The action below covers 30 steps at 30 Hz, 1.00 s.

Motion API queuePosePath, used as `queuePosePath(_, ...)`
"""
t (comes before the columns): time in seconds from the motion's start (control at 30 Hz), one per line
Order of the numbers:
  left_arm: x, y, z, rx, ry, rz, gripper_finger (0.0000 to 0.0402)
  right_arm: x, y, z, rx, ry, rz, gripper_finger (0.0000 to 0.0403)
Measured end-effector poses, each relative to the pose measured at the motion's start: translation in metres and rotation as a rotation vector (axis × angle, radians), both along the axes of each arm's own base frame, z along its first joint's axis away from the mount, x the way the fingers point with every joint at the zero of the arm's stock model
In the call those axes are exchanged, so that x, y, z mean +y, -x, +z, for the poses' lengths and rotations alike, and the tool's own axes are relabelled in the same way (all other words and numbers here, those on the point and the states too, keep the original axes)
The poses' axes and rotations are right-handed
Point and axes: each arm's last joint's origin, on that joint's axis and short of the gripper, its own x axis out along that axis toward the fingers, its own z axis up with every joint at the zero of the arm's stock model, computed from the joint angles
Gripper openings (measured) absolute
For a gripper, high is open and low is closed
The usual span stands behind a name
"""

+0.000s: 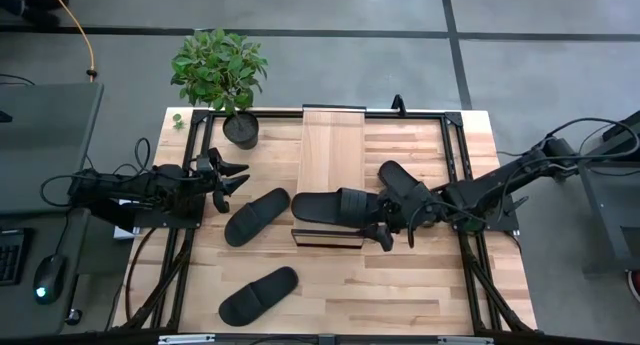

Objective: Pick and place slides into the shelf
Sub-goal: Put the black slide on the shelf

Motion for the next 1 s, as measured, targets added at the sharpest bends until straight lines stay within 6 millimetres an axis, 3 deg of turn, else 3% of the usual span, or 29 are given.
queuePosePath(0.27,0.000,0.000,0.000,0.000,0.000,0.000,0.0134,-0.005,0.012,0.017,-0.076,0.035,0.033,0.0277)
queuePosePath(0.53,0.000,0.000,0.000,0.000,0.000,0.000,0.0134,-0.015,0.037,0.042,-0.168,0.095,0.052,0.0277)
queuePosePath(0.8,0.000,0.000,0.000,0.000,0.000,0.000,0.0134,-0.031,0.071,0.042,-0.047,0.200,-0.038,0.0277)
queuePosePath(1.0,0.000,0.000,0.000,0.000,0.000,0.000,0.0134,-0.036,0.076,0.040,-0.019,0.210,-0.108,0.0277)
